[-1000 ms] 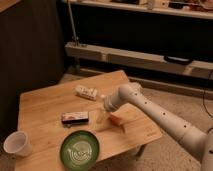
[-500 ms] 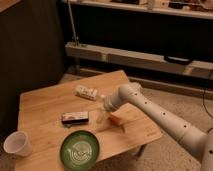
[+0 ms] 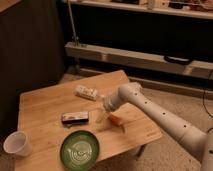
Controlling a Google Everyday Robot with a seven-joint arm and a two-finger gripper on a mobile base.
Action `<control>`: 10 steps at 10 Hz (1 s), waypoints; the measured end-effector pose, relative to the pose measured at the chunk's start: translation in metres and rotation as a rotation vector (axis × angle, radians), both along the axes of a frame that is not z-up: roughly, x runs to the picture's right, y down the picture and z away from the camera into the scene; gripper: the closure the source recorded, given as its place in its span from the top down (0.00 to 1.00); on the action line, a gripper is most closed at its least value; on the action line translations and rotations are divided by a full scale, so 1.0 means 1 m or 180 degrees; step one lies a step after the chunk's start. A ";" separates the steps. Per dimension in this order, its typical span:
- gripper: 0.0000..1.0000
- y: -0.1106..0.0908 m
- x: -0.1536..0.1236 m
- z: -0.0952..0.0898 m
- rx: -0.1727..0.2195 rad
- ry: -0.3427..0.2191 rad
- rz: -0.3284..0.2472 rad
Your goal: Place the eraser in the ceramic cup
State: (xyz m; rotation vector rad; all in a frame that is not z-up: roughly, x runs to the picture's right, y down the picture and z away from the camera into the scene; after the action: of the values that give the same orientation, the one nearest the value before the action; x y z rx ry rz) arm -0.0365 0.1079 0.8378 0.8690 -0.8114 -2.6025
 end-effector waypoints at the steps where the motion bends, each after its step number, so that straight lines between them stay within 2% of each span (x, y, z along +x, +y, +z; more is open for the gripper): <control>1: 0.80 -0.016 -0.007 -0.009 0.0088 -0.0026 -0.0070; 3: 0.80 -0.048 -0.031 -0.025 0.0239 -0.0092 -0.0257; 5: 0.80 -0.064 -0.065 -0.033 0.0345 -0.0221 -0.0494; 7: 0.80 -0.057 -0.089 -0.039 0.0366 -0.0340 -0.0591; 9: 0.80 -0.041 -0.119 -0.044 0.0356 -0.0512 -0.0655; 10: 0.80 -0.033 -0.123 -0.047 0.0346 -0.0561 -0.0661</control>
State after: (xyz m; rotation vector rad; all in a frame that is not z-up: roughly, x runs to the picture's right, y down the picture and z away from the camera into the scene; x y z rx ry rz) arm -0.1598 0.0744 0.7907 1.1128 -0.8535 -2.8022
